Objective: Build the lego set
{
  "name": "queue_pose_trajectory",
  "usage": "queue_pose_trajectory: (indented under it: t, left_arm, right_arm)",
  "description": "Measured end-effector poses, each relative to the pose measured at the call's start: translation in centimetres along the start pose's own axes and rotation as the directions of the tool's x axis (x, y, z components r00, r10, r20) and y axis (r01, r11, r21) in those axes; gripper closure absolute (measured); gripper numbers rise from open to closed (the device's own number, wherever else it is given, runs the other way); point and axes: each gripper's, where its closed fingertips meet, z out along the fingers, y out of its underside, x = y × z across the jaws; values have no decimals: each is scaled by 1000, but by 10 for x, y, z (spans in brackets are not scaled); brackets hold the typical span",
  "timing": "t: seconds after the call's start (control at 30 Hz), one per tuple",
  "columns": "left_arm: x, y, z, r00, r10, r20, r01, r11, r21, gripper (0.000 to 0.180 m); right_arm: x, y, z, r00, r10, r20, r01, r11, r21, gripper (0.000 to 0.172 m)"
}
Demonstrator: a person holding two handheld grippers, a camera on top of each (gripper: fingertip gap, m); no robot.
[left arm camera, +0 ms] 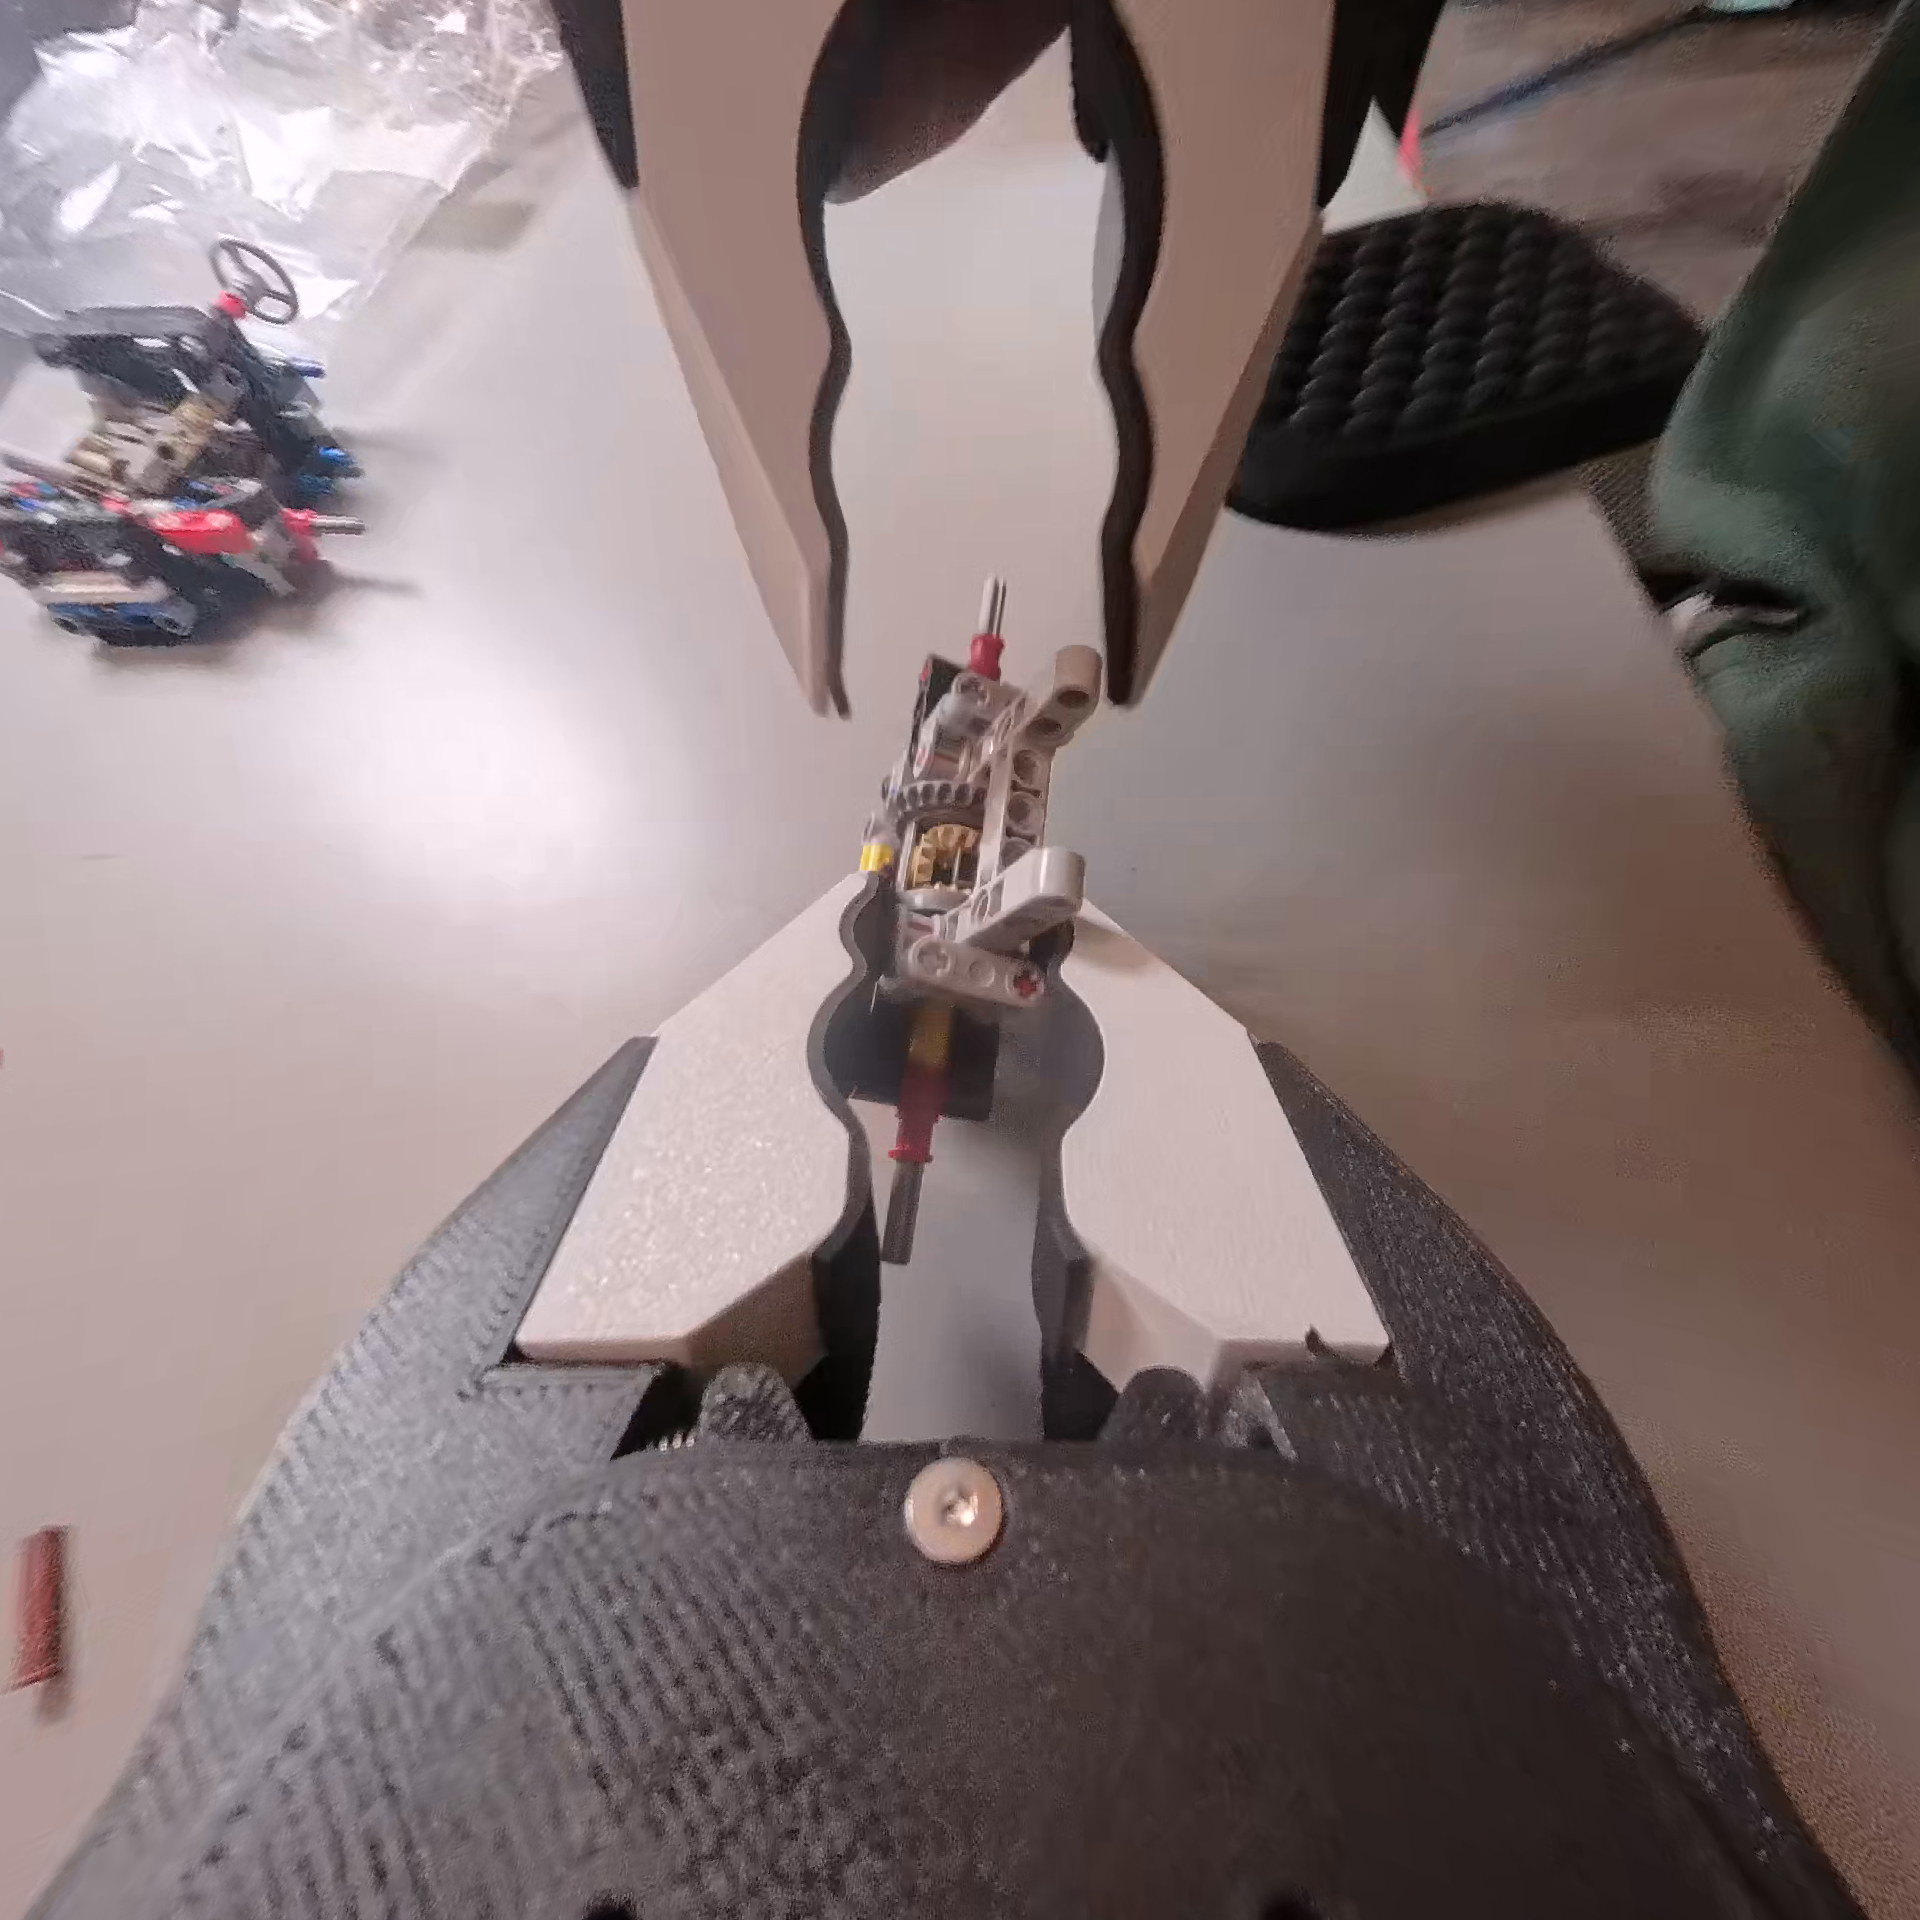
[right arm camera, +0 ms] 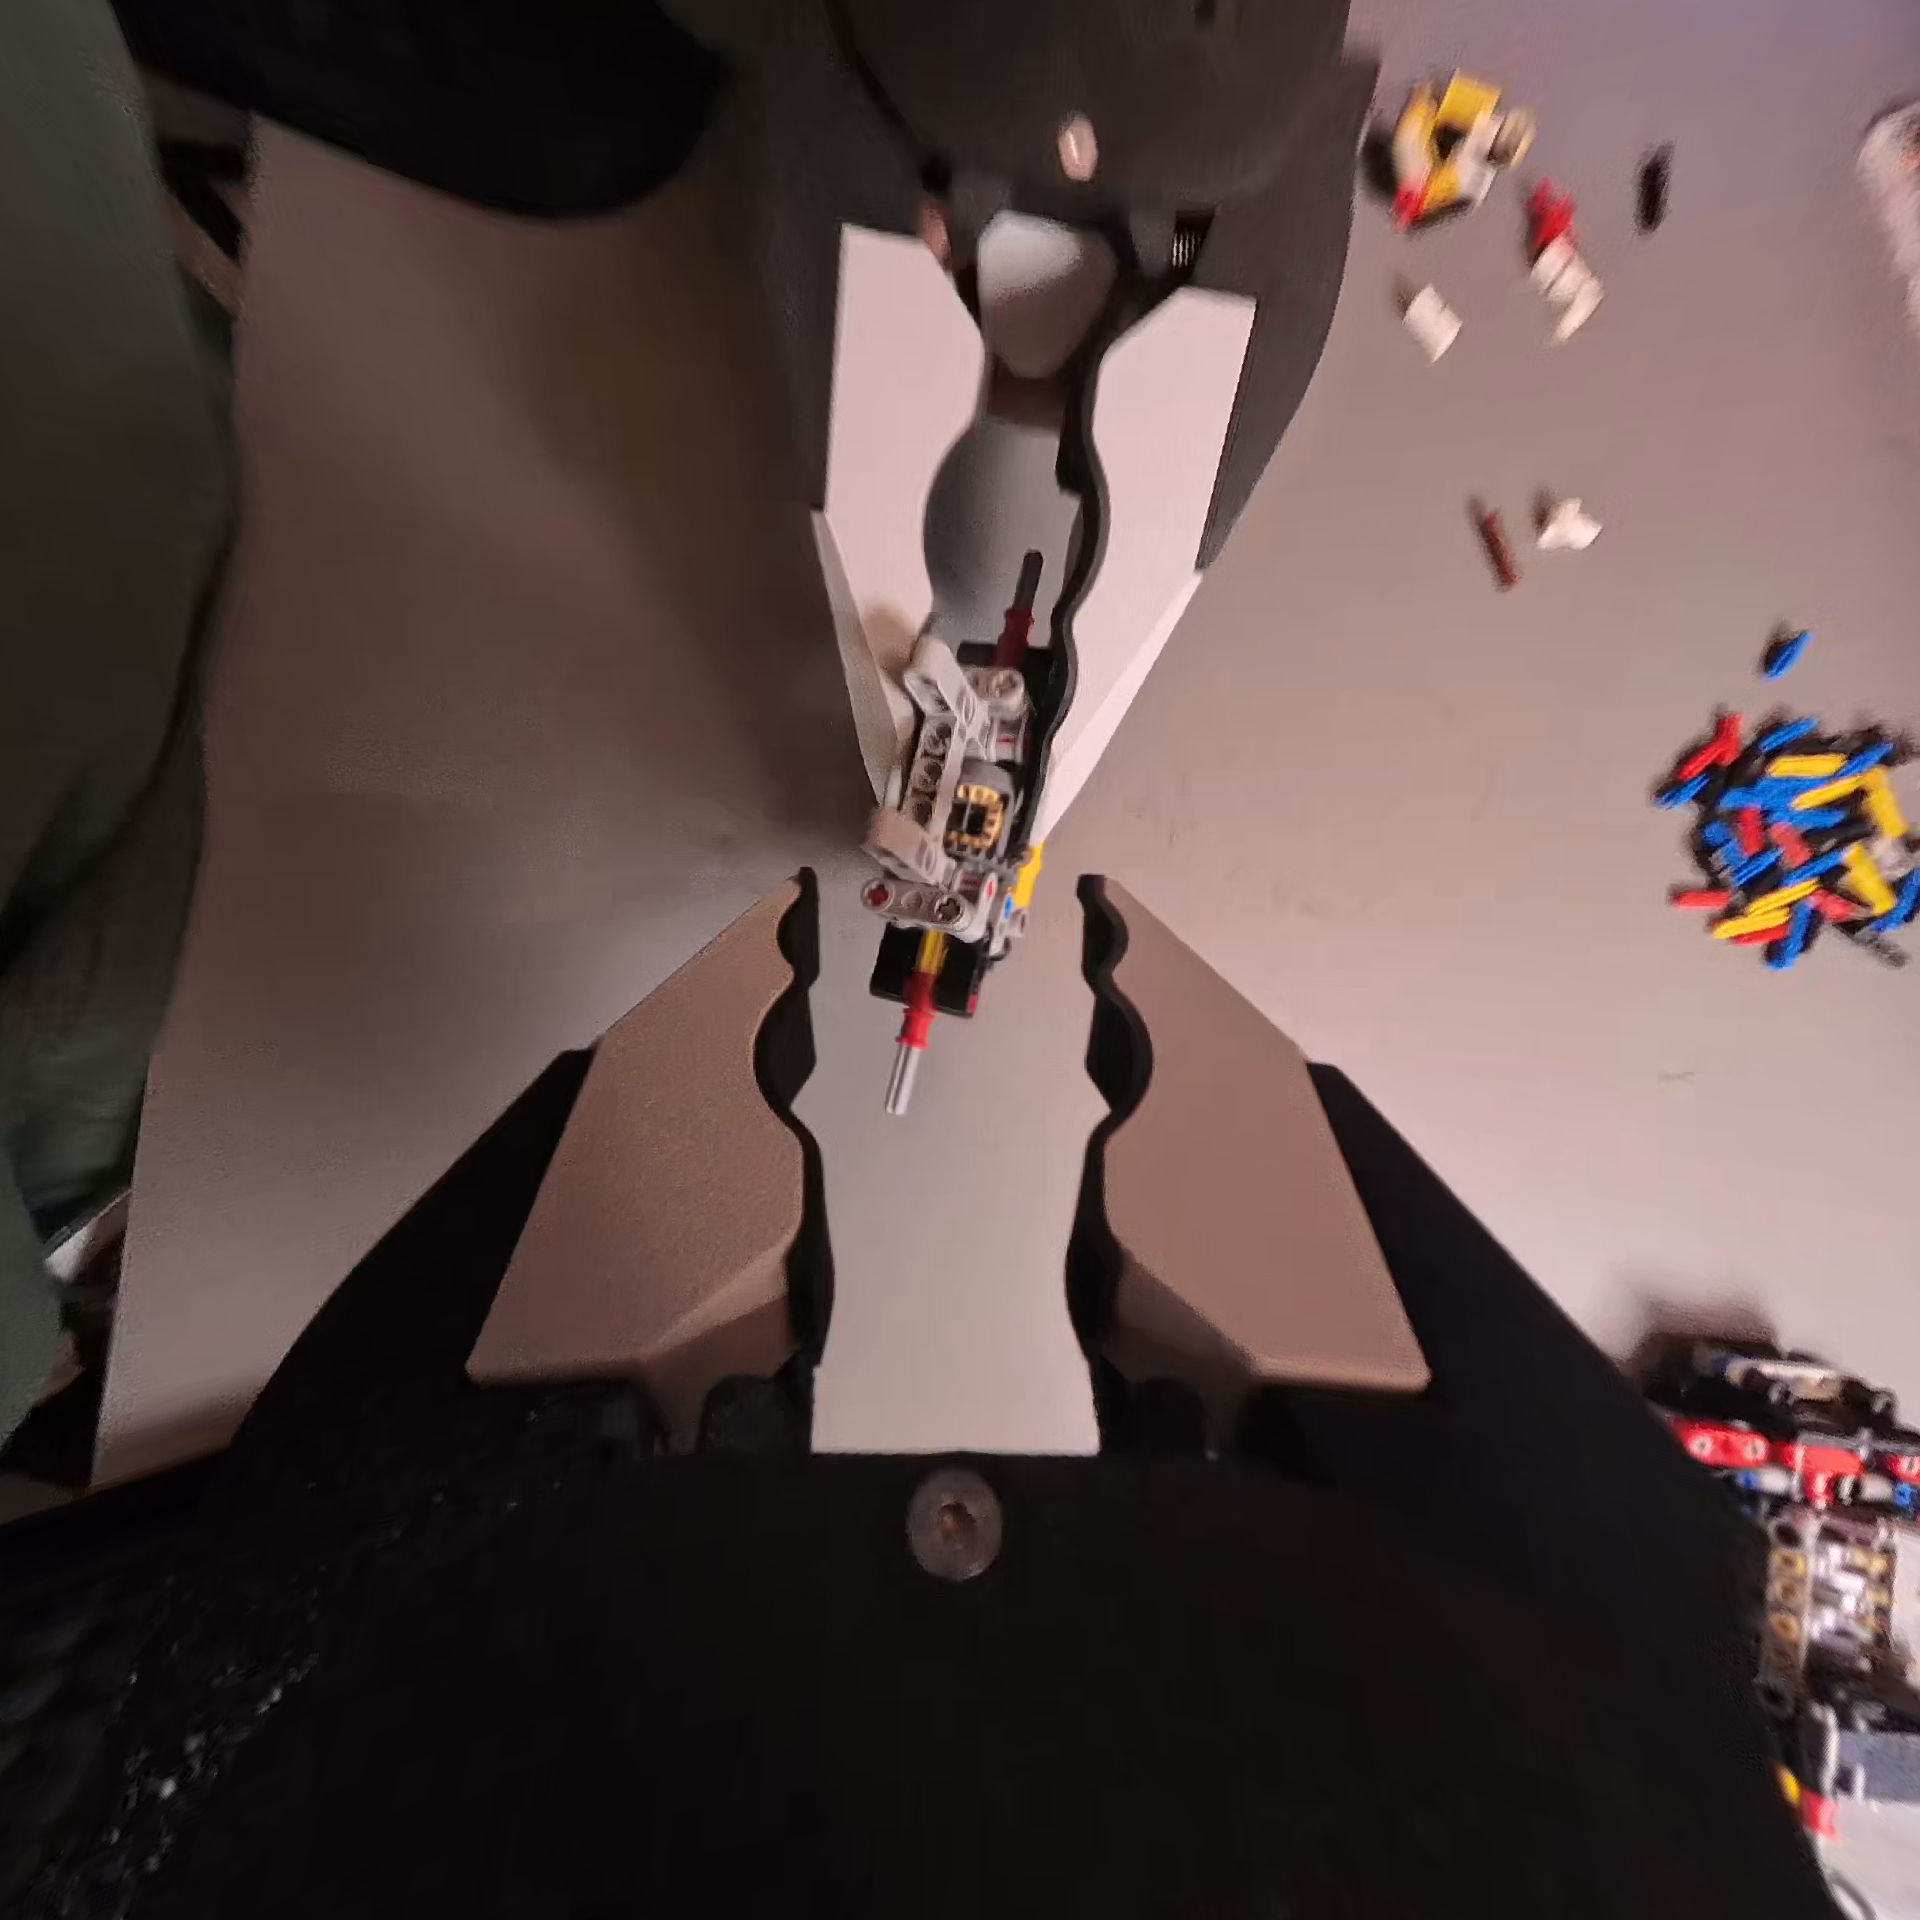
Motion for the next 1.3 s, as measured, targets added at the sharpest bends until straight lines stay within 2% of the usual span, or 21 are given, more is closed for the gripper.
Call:
queue_pose_trajectory:
  t: [0.03, 0.1, 0.13, 0.17, 0.23, 0.37, 0.43, 0.5, 0.57, 0.63, 0.7, 0.83, 0.9, 1.0, 1.17, 1.3]
  left_arm:
    - [2, -4, -3, 997, -58, -45, 60, 998, 35, 155]
    - [9, -18, -12, 961, -201, -191, 227, 966, 126, 156]
    - [11, -25, -17, 925, -271, -266, 321, 933, 164, 158]
    - [8, -30, -20, 892, -330, -308, 397, 899, 187, 159]
    - [2, -25, -20, 867, -382, -321, 451, 874, 179, 159]
    - [-1, -34, -21, 813, -442, -380, 543, 810, 220, 159]
    - [-2, -40, -22, 770, -480, -421, 603, 763, 233, 160]
    - [-4, -48, -25, 696, -530, -486, 690, 682, 245, 160]
    - [-8, -54, -29, 611, -567, -552, 769, 588, 248, 160]
    - [-10, -59, -34, 555, -582, -595, 816, 521, 252, 160]
    - [-10, -60, -36, 522, -591, -615, 839, 486, 244, 160]
    - [-2, -60, -36, 465, -609, -643, 874, 433, 222, 160]
    - [1, -61, -39, 455, -611, -648, 881, 413, 229, 160]
    - [4, -66, -48, 494, -589, -639, 865, 409, 292, 160]
    - [9, -65, -61, 573, -568, -591, 818, 446, 364, 129]
    - [22, -68, -67, 571, -519, -636, 814, 457, 358, 143]
  right_arm:
    - [0, -8, -9, 999, -24, -26, 26, 995, 101, 117]
    - [1, -19, -28, 991, -62, -121, 96, 950, 299, 114]
    - [-1, -17, -33, 983, -72, -169, 128, 928, 349, 114]
    - [-1, -11, -33, 971, -70, -228, 151, 921, 360, 115]
    - [-5, 8, -16, 961, -34, -276, 131, 931, 342, 112]
    - [-16, 12, 12, 961, 151, -230, -39, 901, 431, 112]
    - [-11, 6, 11, 947, 138, -289, 3, 898, 440, 116]
    - [-7, -7, 1, 926, 82, -370, 103, 886, 453, 119]
    - [-3, -17, -9, 872, -23, -489, 252, 878, 408, 123]
    - [-3, -24, -16, 829, -98, -551, 346, 864, 367, 125]
    - [-3, -30, -23, 804, -128, -581, 391, 849, 355, 132]
    - [-11, -31, -25, 832, -158, -532, 385, 855, 348, 132]
    - [-14, -34, -26, 848, -141, -511, 363, 856, 367, 133]
    - [-15, -41, -29, 881, -62, -470, 297, 844, 446, 133]
    - [-10, -52, -38, 899, 49, -436, 214, 819, 533, 133]
    - [-8, -67, -40, 892, 66, -447, 207, 820, 533, 133]
